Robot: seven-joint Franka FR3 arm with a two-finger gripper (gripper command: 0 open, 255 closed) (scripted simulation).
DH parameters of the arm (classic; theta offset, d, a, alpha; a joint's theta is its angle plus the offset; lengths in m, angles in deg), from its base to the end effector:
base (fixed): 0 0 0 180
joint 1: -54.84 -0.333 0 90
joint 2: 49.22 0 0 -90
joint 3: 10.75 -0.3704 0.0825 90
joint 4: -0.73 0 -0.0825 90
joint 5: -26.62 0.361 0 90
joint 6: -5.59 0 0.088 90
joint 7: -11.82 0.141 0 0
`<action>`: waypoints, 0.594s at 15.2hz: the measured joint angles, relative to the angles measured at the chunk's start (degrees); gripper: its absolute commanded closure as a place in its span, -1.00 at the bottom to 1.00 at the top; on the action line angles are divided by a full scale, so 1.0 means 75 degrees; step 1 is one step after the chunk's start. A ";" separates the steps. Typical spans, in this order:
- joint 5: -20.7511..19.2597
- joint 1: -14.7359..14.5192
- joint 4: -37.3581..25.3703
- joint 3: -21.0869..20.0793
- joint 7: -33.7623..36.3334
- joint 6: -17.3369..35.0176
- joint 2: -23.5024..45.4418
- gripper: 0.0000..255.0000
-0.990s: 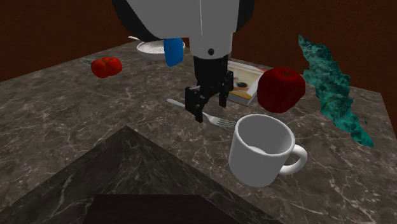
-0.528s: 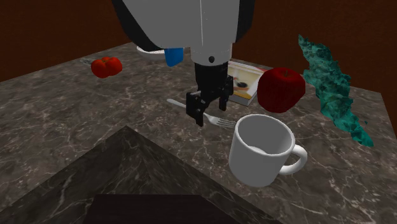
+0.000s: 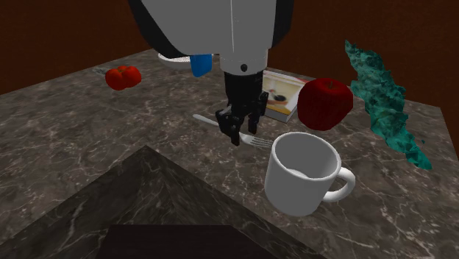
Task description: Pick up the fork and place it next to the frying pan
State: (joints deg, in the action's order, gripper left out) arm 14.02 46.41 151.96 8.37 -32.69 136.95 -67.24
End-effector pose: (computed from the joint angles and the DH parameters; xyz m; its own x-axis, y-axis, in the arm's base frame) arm 0.3605 -0.0772 0.3735 0.7252 0.6847 -0.0720 0.6870 -0.7266 0.0089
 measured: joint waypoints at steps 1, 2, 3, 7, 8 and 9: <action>-0.0001 0.0000 0.0005 -0.0002 0.0003 0.0002 -0.0007 1.00; -0.0004 0.0001 0.0011 -0.0003 0.0005 0.0008 -0.0012 1.00; -0.0004 0.0002 0.0012 -0.0002 0.0003 0.0011 -0.0012 1.00; -0.0005 0.0011 -0.0101 -0.0046 0.0021 -0.0269 -0.0165 1.00; -0.0009 0.0020 -0.0150 -0.0046 0.0008 -0.0363 -0.0211 1.00; -0.0008 0.0024 -0.0200 -0.0053 0.0001 -0.0461 -0.0261 1.00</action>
State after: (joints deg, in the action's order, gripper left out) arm 13.95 46.60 150.47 7.97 -32.68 133.49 -69.19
